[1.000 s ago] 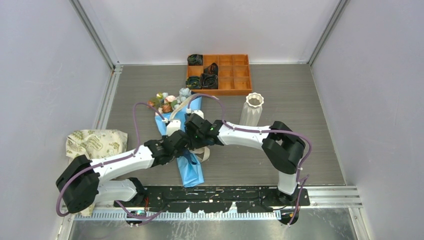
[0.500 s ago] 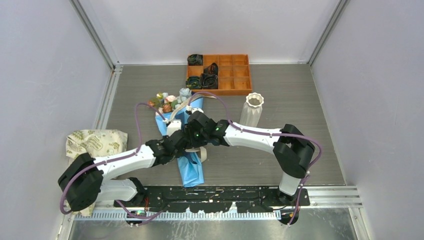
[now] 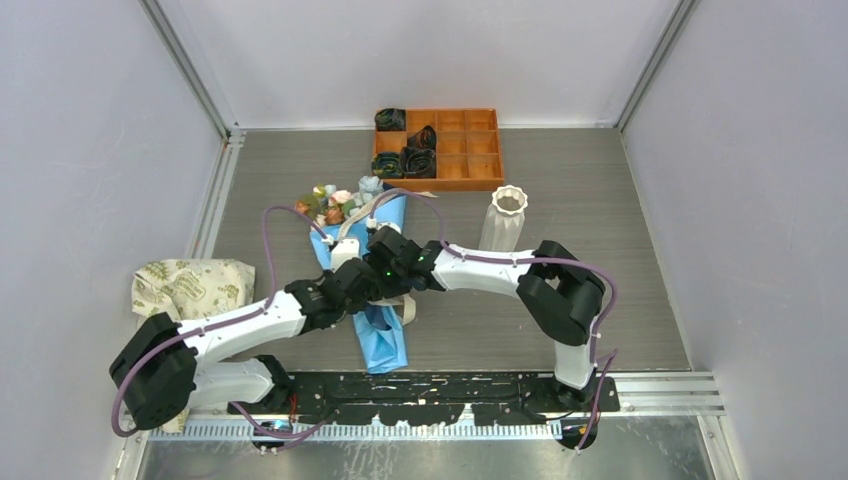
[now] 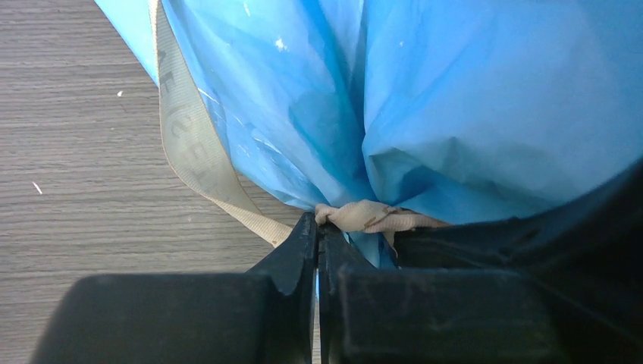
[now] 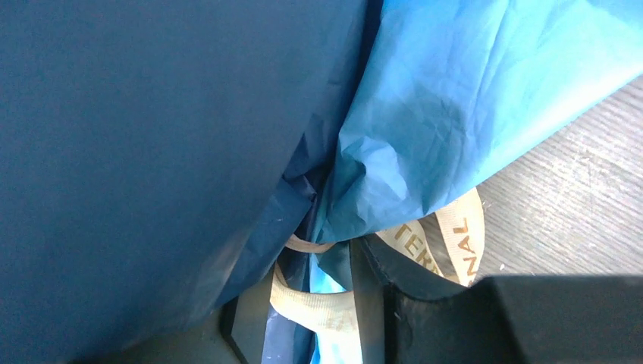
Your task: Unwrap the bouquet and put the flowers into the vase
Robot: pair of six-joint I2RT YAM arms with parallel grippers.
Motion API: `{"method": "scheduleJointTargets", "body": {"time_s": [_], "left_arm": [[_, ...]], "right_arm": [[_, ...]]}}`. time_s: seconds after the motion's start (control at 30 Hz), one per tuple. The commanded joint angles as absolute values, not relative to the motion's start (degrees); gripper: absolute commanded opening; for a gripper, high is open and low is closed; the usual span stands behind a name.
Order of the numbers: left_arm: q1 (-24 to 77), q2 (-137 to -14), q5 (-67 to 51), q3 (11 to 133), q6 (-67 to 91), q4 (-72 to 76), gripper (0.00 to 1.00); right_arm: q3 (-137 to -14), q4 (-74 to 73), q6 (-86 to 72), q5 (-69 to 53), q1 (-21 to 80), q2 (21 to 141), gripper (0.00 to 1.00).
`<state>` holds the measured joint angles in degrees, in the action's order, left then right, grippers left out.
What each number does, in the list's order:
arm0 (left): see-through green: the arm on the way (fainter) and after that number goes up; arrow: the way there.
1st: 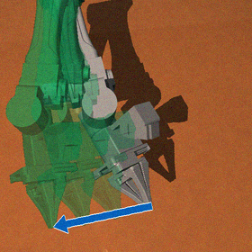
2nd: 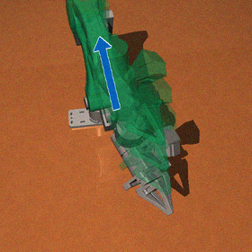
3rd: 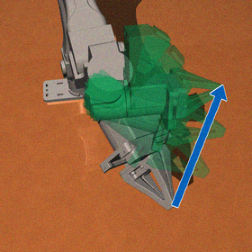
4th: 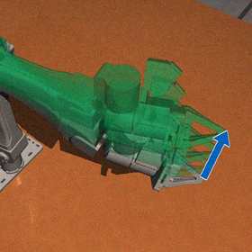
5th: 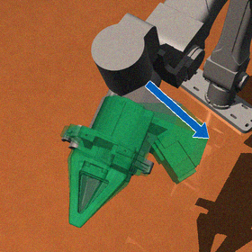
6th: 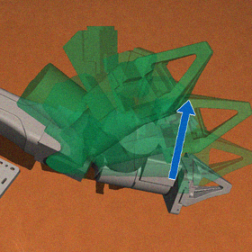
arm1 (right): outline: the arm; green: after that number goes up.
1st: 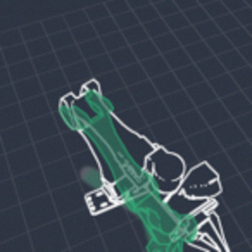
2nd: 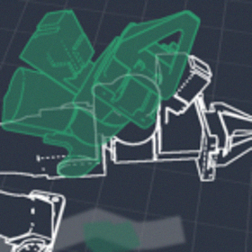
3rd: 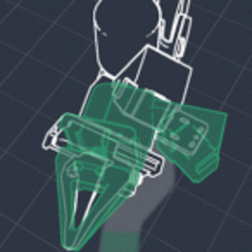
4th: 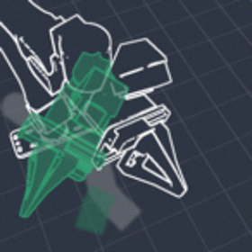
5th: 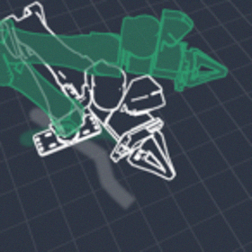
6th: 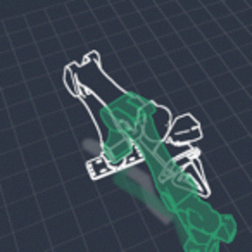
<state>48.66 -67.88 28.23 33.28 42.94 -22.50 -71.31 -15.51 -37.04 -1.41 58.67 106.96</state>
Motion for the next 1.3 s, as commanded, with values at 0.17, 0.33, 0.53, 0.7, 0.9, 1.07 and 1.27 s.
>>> {"method": "scheduleJointTargets", "body": {"time_s": [0.17,0.33,0.53,0.7,0.9,1.07,1.27], "left_arm": [[46.95,-65.75,27.61,33.01,42.67,-19.99,0.00],[44.37,-66.20,27.41,33.41,41.71,-19.75,0.00],[39.81,-64.70,26.89,36.64,40.68,-22.60,0.00],[36.06,-63.26,27.45,38.39,39.58,-25.57,0.00],[31.07,-60.43,26.62,37.49,39.51,-27.89,0.00],[29.47,-59.18,24.97,36.54,38.75,-27.85,0.00],[29.43,-60.76,17.72,35.20,37.34,-22.22,0.00]], "right_arm": [[-75.46,-12.02,-35.51,2.24,57.89,106.76,0.22],[-73.16,-12.90,-35.42,6.49,57.28,102.25,0.07],[-69.89,-14.71,-35.60,10.81,55.03,97.58,0.01],[-66.67,-15.04,-36.12,11.24,52.43,95.12,0.01],[-64.03,-15.61,-36.69,11.09,50.70,93.98,0.01],[-63.64,-15.49,-36.62,9.62,50.04,94.35,0.09],[-66.60,-14.89,-35.78,7.39,50.07,96.62,0.30]]}}
